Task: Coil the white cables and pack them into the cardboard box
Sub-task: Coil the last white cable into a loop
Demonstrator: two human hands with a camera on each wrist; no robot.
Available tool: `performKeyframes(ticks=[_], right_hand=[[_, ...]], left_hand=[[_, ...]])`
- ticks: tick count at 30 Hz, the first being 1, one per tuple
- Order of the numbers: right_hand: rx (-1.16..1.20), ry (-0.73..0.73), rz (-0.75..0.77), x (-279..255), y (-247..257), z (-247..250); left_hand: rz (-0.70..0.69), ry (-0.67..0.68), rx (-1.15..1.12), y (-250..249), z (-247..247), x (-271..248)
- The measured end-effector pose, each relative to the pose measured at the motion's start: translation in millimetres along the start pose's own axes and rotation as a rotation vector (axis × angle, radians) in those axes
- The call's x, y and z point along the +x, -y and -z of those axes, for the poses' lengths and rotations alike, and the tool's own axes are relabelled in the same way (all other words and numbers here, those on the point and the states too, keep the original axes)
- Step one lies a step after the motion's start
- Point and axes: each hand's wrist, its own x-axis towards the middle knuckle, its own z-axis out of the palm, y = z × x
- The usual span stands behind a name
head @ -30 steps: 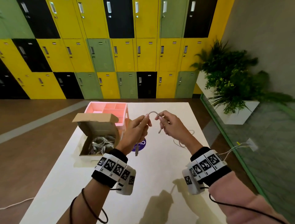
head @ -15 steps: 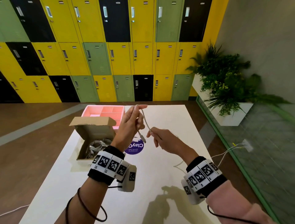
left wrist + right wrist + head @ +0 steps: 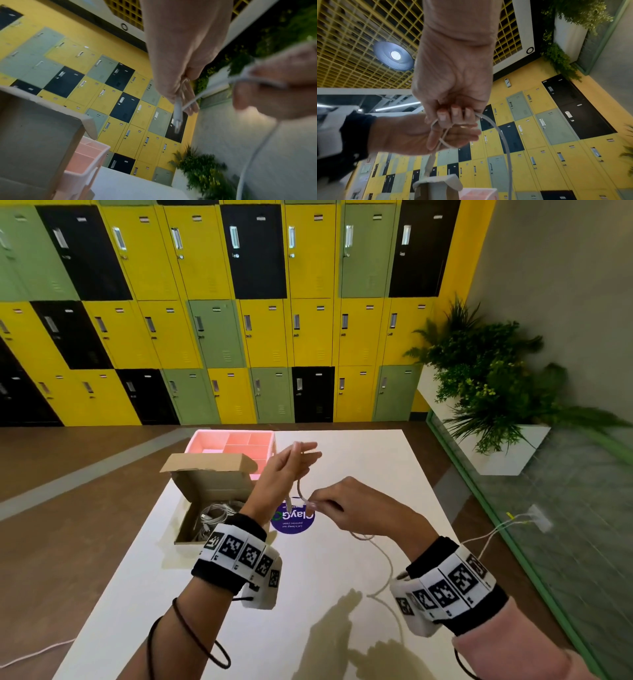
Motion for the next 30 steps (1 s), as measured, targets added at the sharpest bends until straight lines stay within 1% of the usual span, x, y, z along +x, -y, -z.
performKeyframes(ticks=[3, 5, 7, 10, 13, 15, 18, 21, 23, 26, 28, 30], right_hand=[[0.057, -0.064, 0.057, 3, 9, 13], [0.092, -0.102, 0.086, 6, 12, 20], [0.126, -0.172, 0.09, 9, 10, 26], [0.268, -0.26, 0.039, 12, 5, 33], [0.343, -0.292, -0.023, 14, 2, 32], [0.39, -0.29, -0.049, 13, 0, 29], [0.367, -0.231, -0.084, 11, -5, 23], [0.318, -0.173, -0.093, 10, -7, 18], [0.313, -0.189, -0.074, 11, -8, 16], [0.305, -0.268, -0.049, 9, -10, 17], [0.309, -0.313, -0.053, 9, -12, 18], [0.317, -0.323, -0.062, 9, -14, 18]], left_hand=[[0.028, 0.039, 0.115, 4, -4, -6], [0.051, 0.069, 0.15, 4, -5, -11], [0.077, 0.101, 0.084, -2, -8, -18], [0.107, 0.197, -0.04, -7, -10, -21], [0.167, 0.306, -0.188, -10, -10, -18], [0.19, 0.341, -0.32, -12, -9, -18], [0.219, 0.337, -0.433, -16, -6, -19], [0.237, 0.342, -0.383, -20, -5, -21], [0.249, 0.326, -0.363, -22, -7, -23], [0.269, 0.263, -0.364, -21, -11, -23], [0.233, 0.244, -0.369, -18, -10, -23], [0.184, 0.235, -0.361, -16, -8, -24]])
